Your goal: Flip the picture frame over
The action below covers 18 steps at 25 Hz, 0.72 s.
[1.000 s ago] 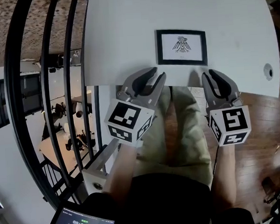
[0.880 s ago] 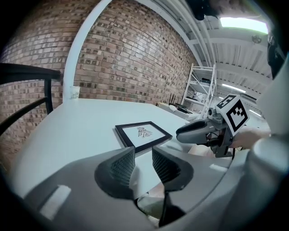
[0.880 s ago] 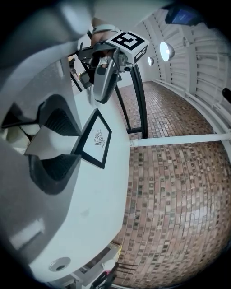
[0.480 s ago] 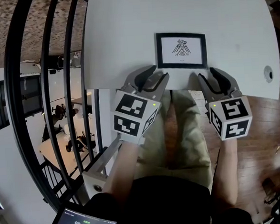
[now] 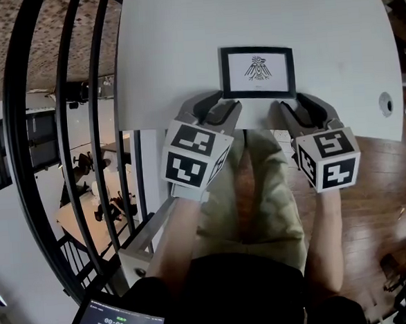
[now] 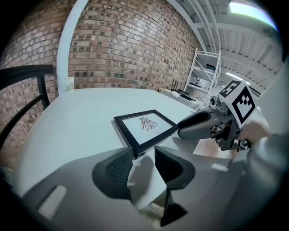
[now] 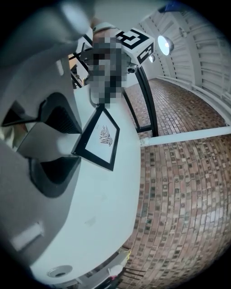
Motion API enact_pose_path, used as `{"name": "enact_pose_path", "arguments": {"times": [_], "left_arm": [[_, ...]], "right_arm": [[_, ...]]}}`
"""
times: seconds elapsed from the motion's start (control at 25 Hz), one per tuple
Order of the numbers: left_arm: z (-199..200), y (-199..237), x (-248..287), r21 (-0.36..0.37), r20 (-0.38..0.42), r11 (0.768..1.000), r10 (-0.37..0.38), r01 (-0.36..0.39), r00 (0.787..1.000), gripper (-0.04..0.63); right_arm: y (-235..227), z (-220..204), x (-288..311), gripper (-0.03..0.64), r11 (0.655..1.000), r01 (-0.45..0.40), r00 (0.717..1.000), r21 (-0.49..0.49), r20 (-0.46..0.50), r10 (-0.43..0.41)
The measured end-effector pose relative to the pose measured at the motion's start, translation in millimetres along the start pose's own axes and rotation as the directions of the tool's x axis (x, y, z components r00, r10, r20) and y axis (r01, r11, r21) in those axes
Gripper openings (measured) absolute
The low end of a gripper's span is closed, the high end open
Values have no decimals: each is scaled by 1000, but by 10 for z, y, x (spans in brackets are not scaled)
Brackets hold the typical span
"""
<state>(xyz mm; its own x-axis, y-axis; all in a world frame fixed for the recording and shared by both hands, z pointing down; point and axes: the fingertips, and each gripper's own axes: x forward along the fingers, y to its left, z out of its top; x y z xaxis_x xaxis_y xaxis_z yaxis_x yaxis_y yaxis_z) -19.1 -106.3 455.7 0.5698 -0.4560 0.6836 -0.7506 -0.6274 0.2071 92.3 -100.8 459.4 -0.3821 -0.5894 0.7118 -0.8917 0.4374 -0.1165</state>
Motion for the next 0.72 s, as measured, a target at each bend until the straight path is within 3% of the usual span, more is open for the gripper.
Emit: {"name": "enact_pose_path", "arguments": {"times": [0.4, 0.72], "left_arm": [[-21, 14, 12, -3, -13, 1000, -3, 3, 1000, 164], [104, 2, -106, -2, 43, 1000, -3, 3, 999, 164]], "right_arm": [[31, 3, 19, 147, 1000, -18, 1000, 15, 3, 18], [100, 56, -134, 147, 1000, -8, 999, 3, 46, 8]]}}
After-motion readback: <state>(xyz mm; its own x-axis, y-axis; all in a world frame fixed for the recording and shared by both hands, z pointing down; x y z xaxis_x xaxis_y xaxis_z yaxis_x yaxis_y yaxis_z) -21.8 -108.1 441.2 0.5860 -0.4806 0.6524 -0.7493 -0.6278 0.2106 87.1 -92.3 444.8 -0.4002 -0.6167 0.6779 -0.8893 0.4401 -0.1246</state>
